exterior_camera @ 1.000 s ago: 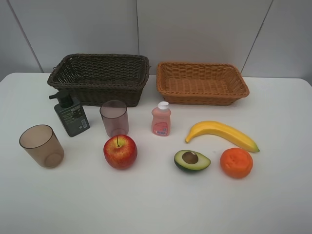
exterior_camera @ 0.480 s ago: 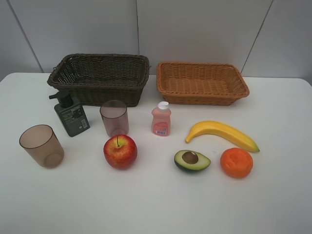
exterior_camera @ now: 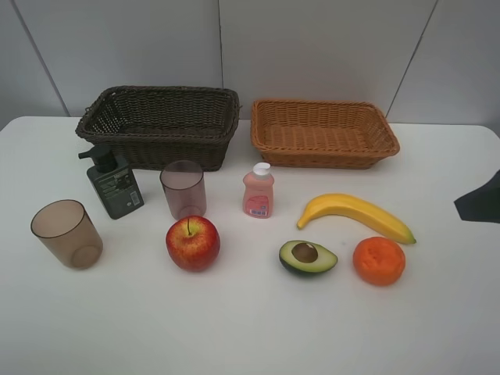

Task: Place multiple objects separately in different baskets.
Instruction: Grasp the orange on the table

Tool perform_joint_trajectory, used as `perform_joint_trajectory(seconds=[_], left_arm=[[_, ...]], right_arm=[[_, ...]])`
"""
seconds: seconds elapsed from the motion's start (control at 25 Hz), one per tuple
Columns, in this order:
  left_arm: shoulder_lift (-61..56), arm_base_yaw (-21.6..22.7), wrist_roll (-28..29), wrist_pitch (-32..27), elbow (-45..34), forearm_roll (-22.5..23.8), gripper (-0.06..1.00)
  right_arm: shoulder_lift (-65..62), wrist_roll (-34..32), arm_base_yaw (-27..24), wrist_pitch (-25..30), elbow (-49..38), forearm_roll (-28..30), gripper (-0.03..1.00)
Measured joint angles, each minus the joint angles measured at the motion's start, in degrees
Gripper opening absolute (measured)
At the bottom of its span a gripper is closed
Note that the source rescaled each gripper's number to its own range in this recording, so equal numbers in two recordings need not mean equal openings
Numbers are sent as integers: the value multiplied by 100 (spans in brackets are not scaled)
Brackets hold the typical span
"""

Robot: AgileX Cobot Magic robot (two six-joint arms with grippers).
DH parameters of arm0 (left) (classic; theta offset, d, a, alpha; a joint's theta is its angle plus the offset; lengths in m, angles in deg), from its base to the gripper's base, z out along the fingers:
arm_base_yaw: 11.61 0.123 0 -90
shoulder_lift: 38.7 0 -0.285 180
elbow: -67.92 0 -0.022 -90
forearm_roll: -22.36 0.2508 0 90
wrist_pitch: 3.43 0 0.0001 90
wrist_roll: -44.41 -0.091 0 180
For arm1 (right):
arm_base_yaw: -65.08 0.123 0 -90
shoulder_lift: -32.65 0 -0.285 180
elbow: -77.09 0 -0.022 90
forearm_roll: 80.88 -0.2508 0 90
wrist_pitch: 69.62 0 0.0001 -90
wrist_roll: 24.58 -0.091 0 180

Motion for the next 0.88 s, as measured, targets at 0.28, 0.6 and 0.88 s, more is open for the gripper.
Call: perform_joint_trajectory(seconds=[0.28, 0.6, 0.88], left_arm=[[0, 0, 0, 0, 0, 0, 100], [0, 0, 0, 0, 0, 0, 100], [0, 0, 0, 0, 0, 0, 100]], right_arm=[[1053, 1073, 551, -622, 0, 413, 100], [2202, 1338, 1401, -1441, 0, 906, 100], [2879, 1460, 1876, -1717, 13, 1098, 100]])
